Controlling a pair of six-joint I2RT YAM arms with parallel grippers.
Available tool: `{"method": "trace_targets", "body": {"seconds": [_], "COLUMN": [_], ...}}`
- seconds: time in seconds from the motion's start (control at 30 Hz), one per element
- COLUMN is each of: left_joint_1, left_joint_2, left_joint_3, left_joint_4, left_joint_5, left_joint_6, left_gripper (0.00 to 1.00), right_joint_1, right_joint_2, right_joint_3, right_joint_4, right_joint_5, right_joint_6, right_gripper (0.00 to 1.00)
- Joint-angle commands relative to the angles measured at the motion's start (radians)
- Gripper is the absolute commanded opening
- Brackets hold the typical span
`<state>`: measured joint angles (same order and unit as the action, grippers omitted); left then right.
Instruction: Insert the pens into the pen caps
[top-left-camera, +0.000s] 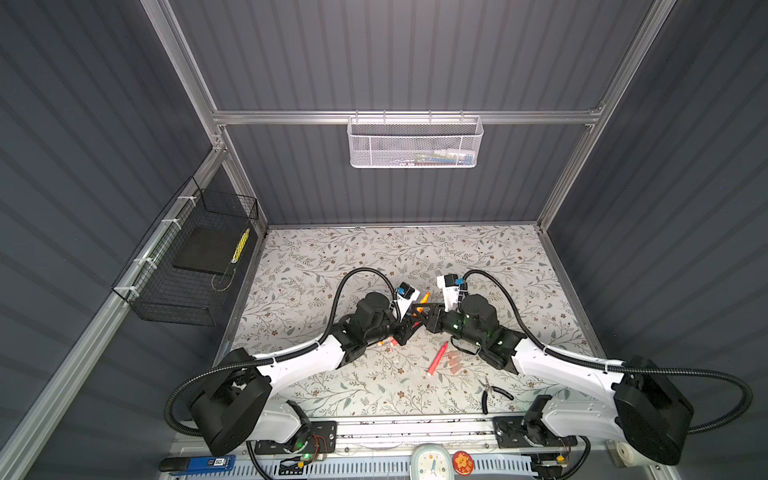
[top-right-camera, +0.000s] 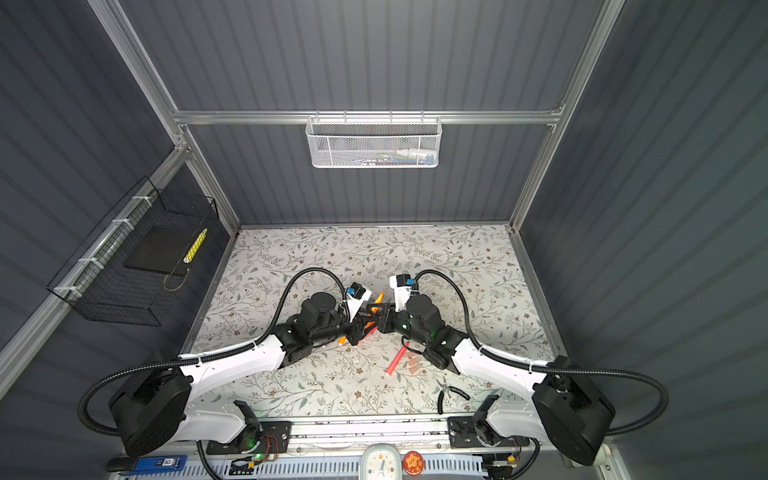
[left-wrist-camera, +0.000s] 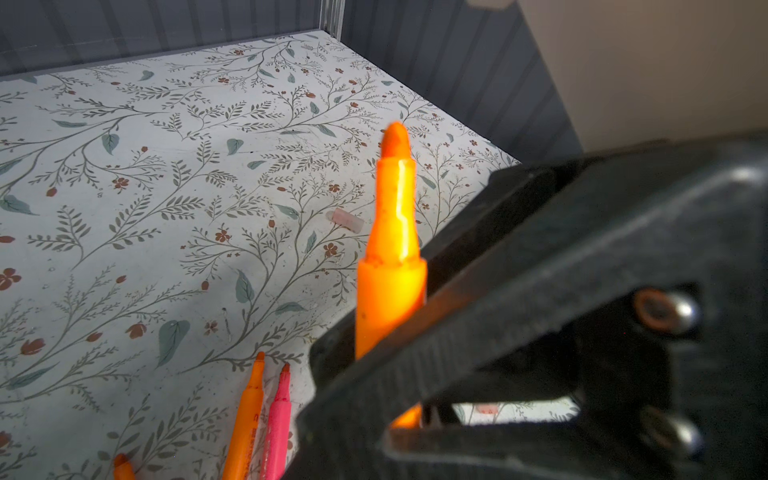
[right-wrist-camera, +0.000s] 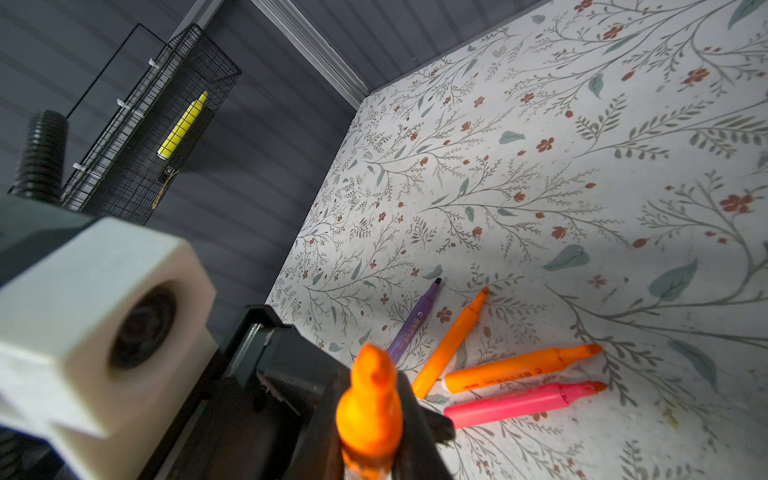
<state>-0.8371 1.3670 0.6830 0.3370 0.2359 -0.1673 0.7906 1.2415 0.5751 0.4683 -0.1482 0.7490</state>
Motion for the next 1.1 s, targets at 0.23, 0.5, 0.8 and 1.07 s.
{"method": "trace_targets", "body": {"seconds": [0.23,0.5,0.8,1.07], "left_joint_1": [-0.005,-0.002,-0.002,0.028], "left_joint_2": [-0.035,-0.039,-0.011,0.004], "left_joint_3": [-0.002,-0.008,0.009,0.029], "left_joint_4": [0.06,0.064,0.04,-0.093], "left_joint_5": [0.008,0.0,-0.063,-0.528], "left_joint_6": [-0.008,0.002,-0.006,-0.102], "left_gripper": [0.01,0.0,0.0,0.0], "right_joint_1": [0.022,0.018,-0.017,-0.067], "right_joint_2": [0.018,-0.043,-0.2,-0.351], "right_joint_3": [0.007,0.001,-0.018,0.073], "right_joint_4": [0.0,-0.059,-0.168,-0.61], "right_joint_5": [-0.038,0.04,0.145,0.544], "right_joint_6": [-0.008,-0.04,-0.069,-0.087], "right_gripper": [0.3,0.57,0.61,0.66]}}
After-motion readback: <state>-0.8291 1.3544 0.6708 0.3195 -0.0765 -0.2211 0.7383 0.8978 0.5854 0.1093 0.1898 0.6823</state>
